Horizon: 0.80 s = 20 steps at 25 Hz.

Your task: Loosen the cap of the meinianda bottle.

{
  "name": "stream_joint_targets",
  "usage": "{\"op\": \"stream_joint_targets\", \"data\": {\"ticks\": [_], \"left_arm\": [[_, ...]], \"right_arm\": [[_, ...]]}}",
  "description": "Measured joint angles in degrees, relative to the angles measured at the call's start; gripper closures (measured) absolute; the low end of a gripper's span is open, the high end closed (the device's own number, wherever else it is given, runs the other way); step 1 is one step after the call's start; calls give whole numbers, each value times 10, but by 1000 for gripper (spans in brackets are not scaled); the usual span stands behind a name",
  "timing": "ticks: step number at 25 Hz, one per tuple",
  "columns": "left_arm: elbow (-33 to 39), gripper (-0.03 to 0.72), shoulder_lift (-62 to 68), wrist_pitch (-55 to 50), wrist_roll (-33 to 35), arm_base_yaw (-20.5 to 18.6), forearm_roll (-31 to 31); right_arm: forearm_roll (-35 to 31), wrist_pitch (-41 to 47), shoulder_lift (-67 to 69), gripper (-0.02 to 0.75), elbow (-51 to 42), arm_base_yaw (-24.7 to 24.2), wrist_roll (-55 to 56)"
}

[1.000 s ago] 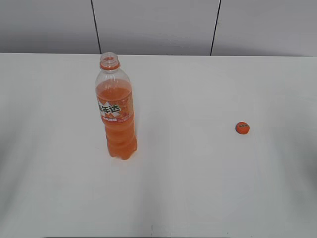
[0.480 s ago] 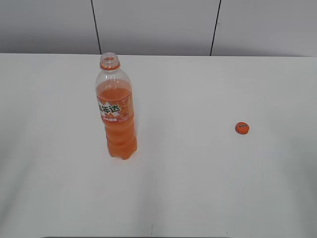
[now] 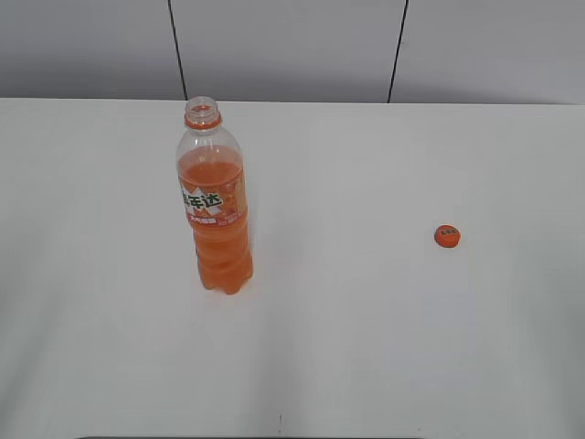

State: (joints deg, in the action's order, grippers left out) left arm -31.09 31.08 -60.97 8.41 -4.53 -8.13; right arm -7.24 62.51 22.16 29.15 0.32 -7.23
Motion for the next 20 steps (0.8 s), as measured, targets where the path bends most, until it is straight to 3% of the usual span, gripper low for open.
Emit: {"op": "stream_joint_targets", "data": {"ticks": [20], "left_arm": [[2,169,-289,-7,0,0,9]], "right_arm": [[0,2,-178,149,0,0,0]]}}
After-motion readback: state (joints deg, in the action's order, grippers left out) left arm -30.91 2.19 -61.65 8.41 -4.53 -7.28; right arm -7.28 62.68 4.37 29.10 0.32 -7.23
